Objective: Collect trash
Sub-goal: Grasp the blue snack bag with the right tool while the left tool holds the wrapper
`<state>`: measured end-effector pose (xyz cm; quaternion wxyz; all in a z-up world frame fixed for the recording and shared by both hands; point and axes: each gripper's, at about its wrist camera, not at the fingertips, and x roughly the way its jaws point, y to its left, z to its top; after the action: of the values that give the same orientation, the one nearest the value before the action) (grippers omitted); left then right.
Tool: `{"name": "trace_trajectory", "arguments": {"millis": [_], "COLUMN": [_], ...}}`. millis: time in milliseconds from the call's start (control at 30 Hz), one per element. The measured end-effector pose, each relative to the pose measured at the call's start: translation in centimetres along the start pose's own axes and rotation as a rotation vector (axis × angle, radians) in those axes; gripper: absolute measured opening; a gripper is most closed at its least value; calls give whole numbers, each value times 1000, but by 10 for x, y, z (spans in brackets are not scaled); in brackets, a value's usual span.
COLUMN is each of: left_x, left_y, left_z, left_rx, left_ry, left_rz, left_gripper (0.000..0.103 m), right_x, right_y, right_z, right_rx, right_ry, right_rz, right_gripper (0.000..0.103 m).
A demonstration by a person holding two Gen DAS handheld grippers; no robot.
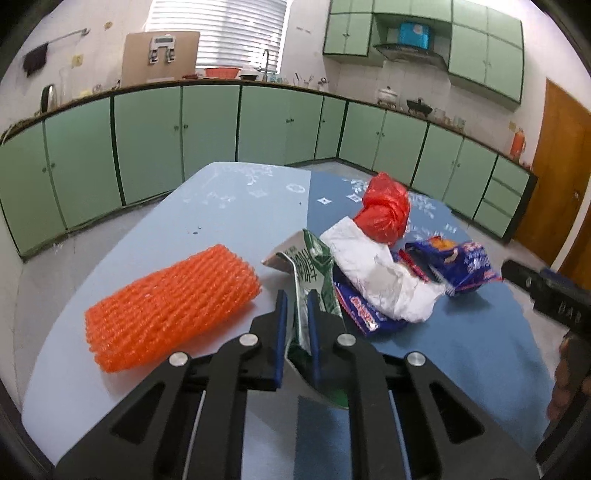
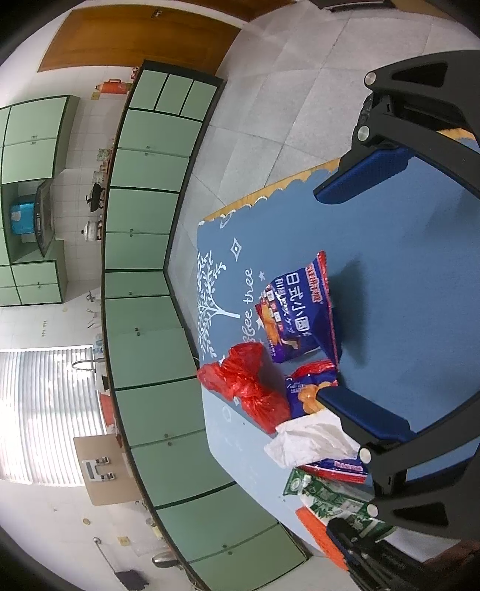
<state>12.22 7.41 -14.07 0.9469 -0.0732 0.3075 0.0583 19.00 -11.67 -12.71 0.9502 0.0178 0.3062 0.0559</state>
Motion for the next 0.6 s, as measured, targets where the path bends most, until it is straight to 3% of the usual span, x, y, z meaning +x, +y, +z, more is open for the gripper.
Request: {"name": "trace_trajectory", "arguments": {"millis": [167, 433, 600], "left_x": [13, 18, 23], "left_y": [1, 8, 9], "left_z": [-7, -4, 1], "left_rx": [19, -8, -7], "left_ry": [67, 94, 98], "left_rz": [13, 0, -18], "left_gripper": [9, 12, 6], "right_x": [2, 6, 8], "right_y": [5, 4, 4], "right_z": [-1, -3, -2], "right_rx": [-7, -6, -6], "right_ry": [3, 14, 16], "right_rz": [12, 9, 10], "right_gripper": [97, 97, 97]}}
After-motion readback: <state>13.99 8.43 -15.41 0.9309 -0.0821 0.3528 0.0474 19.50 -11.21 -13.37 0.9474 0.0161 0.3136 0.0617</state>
